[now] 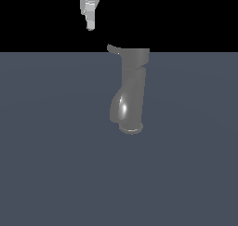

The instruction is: Turn on the faucet by rotating a designated handle.

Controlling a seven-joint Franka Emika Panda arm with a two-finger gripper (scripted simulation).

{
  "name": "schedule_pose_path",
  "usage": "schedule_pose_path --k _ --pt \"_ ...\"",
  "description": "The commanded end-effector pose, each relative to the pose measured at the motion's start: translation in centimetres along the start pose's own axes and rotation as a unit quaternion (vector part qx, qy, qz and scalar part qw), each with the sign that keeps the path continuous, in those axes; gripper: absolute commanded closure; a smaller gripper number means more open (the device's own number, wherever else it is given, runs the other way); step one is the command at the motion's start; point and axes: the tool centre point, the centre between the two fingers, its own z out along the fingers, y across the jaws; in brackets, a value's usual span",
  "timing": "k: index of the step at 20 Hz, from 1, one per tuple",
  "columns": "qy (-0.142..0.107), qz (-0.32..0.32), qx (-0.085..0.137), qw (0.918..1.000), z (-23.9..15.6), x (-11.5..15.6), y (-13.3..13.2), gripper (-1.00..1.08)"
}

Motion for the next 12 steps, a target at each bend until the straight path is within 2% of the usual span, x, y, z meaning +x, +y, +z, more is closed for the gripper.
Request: schedule_pose_path --k 1,6,12 --pt "0.002 0.031 0.0 0.9995 0.7 0.9 -1.0 1.08" --pt "0.005 0.094 -0.001 0.9956 2.0 2.9 -2.7 1.08" --pt "0.009 0.167 -0.003 0.986 3.6 5.5 -4.4 1.08"
